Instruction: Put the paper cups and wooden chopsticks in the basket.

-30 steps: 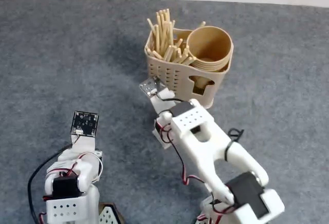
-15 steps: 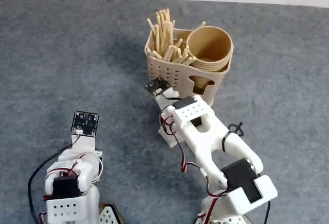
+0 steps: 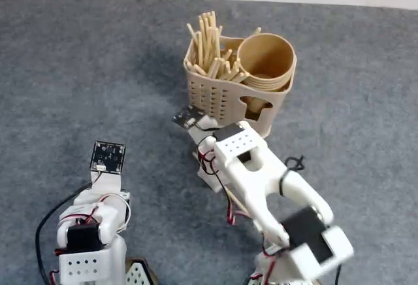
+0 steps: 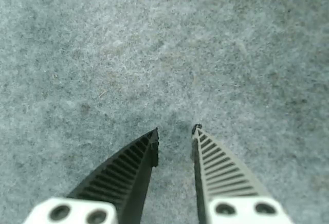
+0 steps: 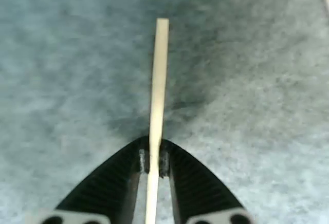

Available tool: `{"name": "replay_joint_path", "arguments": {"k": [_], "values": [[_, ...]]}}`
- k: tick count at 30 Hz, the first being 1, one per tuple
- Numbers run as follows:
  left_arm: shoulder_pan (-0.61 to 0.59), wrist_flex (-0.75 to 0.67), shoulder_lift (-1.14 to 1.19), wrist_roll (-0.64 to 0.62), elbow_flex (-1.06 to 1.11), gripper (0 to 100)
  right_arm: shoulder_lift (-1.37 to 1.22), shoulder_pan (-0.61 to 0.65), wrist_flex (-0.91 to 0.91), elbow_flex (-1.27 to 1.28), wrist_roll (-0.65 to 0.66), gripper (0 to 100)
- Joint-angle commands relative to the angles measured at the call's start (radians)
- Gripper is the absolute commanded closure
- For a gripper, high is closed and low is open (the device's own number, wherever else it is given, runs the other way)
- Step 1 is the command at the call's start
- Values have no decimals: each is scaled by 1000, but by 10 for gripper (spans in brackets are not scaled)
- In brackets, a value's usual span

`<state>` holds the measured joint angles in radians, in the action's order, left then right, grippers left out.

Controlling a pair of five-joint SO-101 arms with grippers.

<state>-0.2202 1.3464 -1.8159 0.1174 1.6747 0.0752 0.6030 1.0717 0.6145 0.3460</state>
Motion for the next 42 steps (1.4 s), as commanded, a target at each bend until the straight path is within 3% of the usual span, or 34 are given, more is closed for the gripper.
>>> {"name": "replay_joint_path", "arguments": {"k": [1, 10, 16, 22, 29, 36, 42], "values": [[-5, 5, 1, -6, 21, 880, 163, 16, 15, -15, 11, 995], [-5, 5, 1, -6, 21, 880, 406, 19, 7, -33, -121, 995], [-5, 5, 1, -6, 21, 880, 545, 48, 7, -165, -230, 994], [-5, 5, 1, -6, 21, 880, 584, 48, -2, -392, -232, 994], [-5, 5, 1, -6, 21, 880, 584, 45, -343, -549, -230, 994], [-5, 5, 1, -6, 21, 880, 581, 41, -743, -496, -227, 994], [-5, 5, 1, -6, 21, 880, 581, -53, -975, -378, -227, 994]]}}
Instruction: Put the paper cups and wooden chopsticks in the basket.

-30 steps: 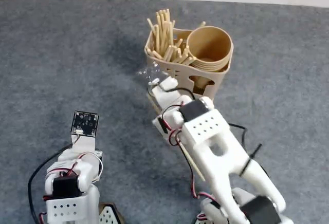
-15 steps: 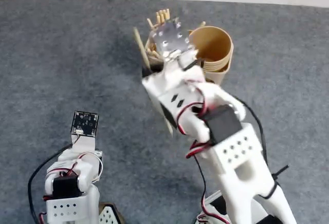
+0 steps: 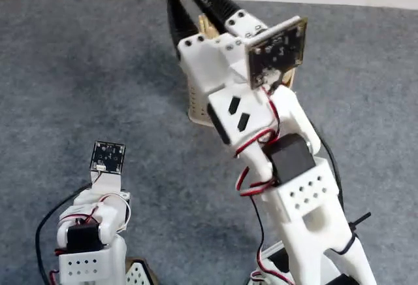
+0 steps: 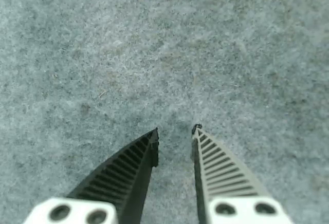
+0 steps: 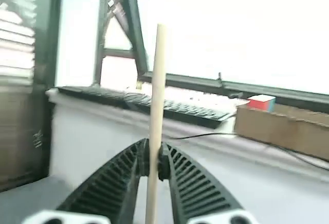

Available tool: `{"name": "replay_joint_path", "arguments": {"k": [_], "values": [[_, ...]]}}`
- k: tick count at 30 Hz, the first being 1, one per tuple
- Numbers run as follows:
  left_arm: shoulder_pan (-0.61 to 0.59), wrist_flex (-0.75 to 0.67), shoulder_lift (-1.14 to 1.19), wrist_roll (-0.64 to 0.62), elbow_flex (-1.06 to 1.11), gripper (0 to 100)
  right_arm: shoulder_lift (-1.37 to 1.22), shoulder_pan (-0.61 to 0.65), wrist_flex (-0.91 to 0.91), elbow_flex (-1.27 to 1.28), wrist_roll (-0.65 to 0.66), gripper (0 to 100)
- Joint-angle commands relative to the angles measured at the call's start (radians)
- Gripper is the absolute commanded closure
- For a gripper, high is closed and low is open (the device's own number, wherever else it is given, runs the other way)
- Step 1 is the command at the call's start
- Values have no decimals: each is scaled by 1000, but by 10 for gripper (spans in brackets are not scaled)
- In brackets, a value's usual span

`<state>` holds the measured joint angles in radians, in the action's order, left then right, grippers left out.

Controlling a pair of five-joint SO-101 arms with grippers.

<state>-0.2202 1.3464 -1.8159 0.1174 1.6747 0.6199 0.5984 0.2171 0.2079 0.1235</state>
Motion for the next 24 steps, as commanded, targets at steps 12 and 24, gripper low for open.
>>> {"name": "replay_joint_path", "arguments": {"k": [12, 24], "values": [[-5, 5, 1, -6, 21, 880, 36, -153, -269, 344, -3, 990], [-5, 5, 1, -6, 21, 880, 51, -147, -266, 427, -5, 894]]}}
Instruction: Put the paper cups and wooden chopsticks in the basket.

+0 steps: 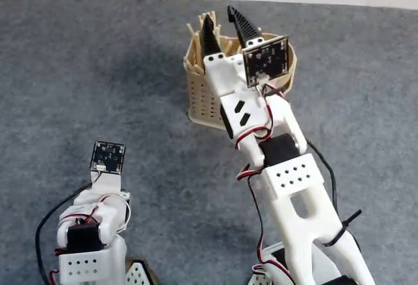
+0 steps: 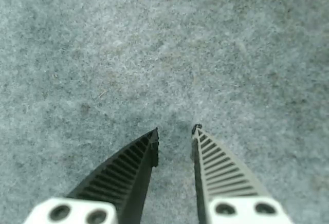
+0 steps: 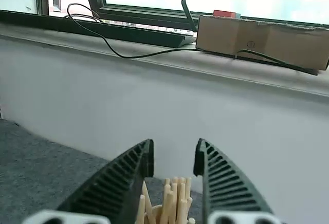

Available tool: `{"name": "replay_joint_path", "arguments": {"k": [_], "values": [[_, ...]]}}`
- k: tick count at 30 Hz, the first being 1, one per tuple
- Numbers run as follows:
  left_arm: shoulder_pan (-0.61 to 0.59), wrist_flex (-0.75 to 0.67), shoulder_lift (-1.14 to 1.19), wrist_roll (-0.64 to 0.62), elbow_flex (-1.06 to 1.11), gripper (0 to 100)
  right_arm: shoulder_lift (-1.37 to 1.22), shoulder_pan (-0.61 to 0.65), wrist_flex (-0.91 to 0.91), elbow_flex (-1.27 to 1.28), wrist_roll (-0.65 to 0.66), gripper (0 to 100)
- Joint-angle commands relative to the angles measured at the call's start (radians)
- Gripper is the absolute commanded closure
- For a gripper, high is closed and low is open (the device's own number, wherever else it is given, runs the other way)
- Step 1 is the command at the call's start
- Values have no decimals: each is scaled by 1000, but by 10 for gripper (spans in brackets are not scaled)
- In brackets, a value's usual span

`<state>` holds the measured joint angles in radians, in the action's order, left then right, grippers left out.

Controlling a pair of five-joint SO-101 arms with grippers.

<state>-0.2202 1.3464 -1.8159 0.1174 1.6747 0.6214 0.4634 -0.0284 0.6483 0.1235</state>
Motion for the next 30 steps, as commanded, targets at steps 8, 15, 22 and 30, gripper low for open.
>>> {"name": "replay_joint_path", "arguments": {"k": [8, 15, 22, 30], "values": [[-5, 5, 1, -6, 21, 880, 156, 22, 7, 5, -5, 997], [-5, 5, 1, -6, 21, 880, 369, 125, 311, 39, -3, 992], [-5, 5, 1, -6, 21, 880, 539, 84, 346, 240, -5, 992], [-5, 5, 1, -6, 21, 880, 769, -35, 348, 496, -5, 992]]}}
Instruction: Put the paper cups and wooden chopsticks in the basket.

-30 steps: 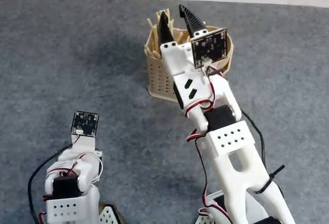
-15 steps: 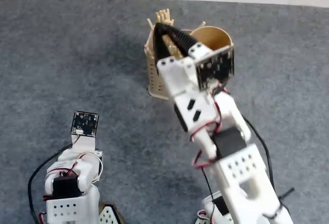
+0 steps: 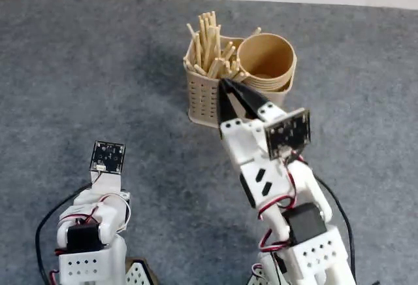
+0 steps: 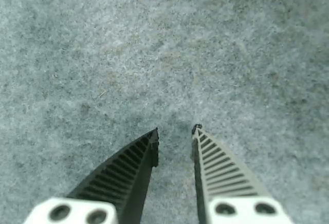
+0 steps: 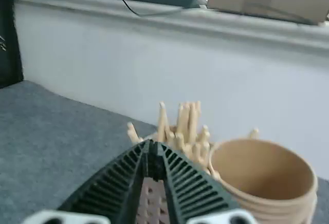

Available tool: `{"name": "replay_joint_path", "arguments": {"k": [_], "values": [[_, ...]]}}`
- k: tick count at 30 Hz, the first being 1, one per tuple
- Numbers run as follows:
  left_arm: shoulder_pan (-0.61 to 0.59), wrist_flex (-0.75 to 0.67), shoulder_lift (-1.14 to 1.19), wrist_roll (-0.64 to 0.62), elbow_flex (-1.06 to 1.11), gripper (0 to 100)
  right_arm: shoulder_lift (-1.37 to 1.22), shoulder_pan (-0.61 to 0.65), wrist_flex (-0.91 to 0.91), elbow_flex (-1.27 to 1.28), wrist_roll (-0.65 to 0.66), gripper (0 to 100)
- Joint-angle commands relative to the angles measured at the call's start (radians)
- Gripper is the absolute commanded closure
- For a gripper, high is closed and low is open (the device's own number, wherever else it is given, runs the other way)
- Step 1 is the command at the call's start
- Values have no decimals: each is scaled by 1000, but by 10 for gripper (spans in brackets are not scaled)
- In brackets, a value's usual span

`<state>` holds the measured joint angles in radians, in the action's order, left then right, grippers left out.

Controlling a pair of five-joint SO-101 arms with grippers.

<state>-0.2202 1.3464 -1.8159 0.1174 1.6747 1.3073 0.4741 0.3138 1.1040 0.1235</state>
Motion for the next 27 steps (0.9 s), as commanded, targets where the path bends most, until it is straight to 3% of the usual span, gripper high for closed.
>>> {"name": "replay_joint_path", "arguments": {"k": [1, 12, 22, 27], "values": [[-5, 5, 1, -6, 21, 880, 111, -59, 5, 71, -5, 992], [-5, 5, 1, -6, 21, 880, 449, -231, 8, 366, -3, 990], [-5, 5, 1, -6, 21, 880, 533, -242, 312, 450, -8, 992], [-5, 5, 1, -6, 21, 880, 532, -314, 472, 529, -9, 992]]}}
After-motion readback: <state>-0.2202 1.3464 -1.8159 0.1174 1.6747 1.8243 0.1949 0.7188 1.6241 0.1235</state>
